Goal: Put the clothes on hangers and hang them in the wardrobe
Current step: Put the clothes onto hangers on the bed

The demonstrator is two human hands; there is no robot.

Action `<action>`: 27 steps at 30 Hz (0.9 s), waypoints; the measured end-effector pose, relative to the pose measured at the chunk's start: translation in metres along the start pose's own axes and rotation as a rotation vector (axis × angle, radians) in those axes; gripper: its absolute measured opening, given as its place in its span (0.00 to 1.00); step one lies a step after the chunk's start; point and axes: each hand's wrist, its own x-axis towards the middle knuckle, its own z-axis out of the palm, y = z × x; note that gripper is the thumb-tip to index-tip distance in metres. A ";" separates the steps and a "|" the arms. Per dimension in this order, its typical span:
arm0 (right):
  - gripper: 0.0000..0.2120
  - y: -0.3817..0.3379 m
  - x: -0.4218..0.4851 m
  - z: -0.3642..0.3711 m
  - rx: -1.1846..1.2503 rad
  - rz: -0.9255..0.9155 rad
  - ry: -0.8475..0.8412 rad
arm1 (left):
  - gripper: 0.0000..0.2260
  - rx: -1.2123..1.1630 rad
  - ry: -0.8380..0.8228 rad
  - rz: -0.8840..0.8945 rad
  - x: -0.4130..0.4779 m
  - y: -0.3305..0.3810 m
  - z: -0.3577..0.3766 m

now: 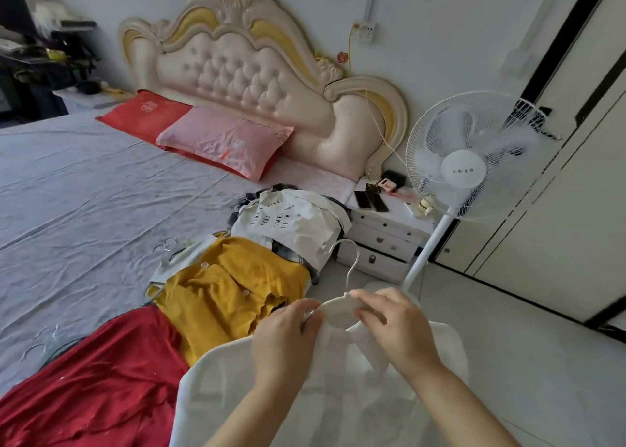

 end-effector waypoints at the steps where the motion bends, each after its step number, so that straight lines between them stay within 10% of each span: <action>1: 0.14 0.004 0.018 0.000 0.000 -0.002 0.008 | 0.05 -0.013 0.004 -0.001 0.017 0.001 0.008; 27: 0.15 0.157 0.460 0.046 0.071 -0.441 -0.064 | 0.12 0.007 0.171 -0.217 0.367 0.014 0.210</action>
